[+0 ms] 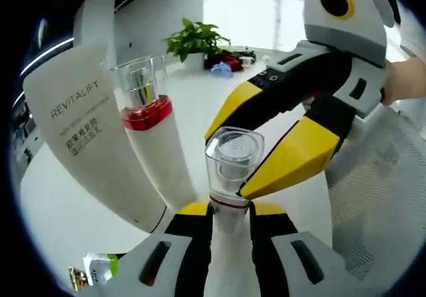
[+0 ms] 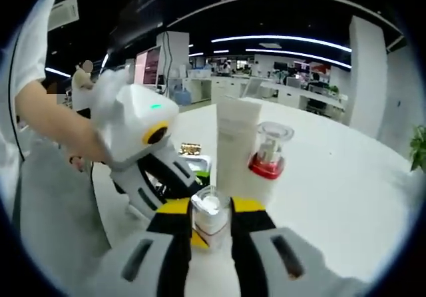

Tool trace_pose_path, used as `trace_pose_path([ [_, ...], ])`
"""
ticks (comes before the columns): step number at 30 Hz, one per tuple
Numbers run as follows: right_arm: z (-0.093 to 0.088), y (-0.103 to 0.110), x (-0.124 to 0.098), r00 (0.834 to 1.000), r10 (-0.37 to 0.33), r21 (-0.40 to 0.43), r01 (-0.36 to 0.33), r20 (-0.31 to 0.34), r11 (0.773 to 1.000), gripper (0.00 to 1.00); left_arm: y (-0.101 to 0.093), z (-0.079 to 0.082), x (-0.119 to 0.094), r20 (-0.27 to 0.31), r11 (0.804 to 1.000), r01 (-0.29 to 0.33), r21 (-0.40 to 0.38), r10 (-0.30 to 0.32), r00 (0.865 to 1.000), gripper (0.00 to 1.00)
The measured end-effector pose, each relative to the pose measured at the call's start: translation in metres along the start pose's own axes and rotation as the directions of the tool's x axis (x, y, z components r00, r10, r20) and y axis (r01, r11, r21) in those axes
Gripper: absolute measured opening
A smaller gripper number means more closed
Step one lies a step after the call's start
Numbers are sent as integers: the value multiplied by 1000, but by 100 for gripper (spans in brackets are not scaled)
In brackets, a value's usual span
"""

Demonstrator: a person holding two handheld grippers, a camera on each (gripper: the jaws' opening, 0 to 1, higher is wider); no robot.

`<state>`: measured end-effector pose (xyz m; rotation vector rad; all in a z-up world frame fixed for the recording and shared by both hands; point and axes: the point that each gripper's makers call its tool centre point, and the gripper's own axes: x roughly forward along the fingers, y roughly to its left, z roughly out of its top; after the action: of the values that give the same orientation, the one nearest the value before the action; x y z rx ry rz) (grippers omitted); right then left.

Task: Arrange the skincare products in the storage area until every visible bottle or jar stands upright without overlapping.

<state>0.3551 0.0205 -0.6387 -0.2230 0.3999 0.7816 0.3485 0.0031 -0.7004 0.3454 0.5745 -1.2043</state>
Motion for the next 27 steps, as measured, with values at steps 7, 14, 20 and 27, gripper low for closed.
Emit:
trace_pose_path([
  [7, 2, -8, 4, 1000, -19, -2, 19, 7, 1000, 21, 7, 3, 3, -3, 1000, -6, 2, 6, 1000, 18],
  [14, 3, -14, 6, 1000, -28, -7, 28, 13, 1000, 21, 12, 6, 7, -5, 1000, -4, 8, 4, 1000, 18],
  [20, 3, -19, 6, 999, -34, -6, 34, 18, 999, 21, 14, 8, 11, -3, 1000, -3, 16, 3, 1000, 18],
  [27, 3, -21, 7, 999, -34, -4, 34, 20, 999, 22, 16, 8, 13, -5, 1000, -1, 16, 1, 1000, 18],
])
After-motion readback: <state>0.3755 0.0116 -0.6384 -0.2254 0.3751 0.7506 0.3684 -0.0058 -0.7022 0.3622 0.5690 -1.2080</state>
